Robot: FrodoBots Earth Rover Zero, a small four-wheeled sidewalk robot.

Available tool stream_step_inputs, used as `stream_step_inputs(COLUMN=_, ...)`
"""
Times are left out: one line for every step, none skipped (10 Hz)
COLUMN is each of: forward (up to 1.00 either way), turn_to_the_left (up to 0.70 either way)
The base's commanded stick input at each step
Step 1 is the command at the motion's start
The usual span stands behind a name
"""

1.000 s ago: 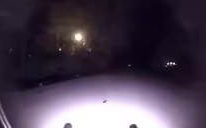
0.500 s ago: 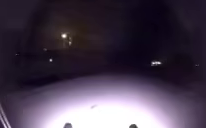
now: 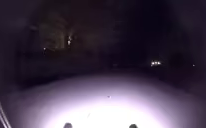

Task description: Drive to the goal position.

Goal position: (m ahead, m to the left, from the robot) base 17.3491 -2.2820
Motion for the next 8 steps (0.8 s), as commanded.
stream_step_inputs(forward=0.50, turn_to_the_left=0.00)
stream_step_inputs(forward=0.50, turn_to_the_left=0.00)
stream_step_inputs(forward=0.50, turn_to_the_left=0.00)
stream_step_inputs(forward=0.50, turn_to_the_left=0.00)
stream_step_inputs(forward=0.50, turn_to_the_left=0.00)
stream_step_inputs(forward=0.50, turn_to_the_left=0.01)
stream_step_inputs(forward=0.50, turn_to_the_left=0.30)
stream_step_inputs(forward=0.50, turn_to_the_left=0.26)
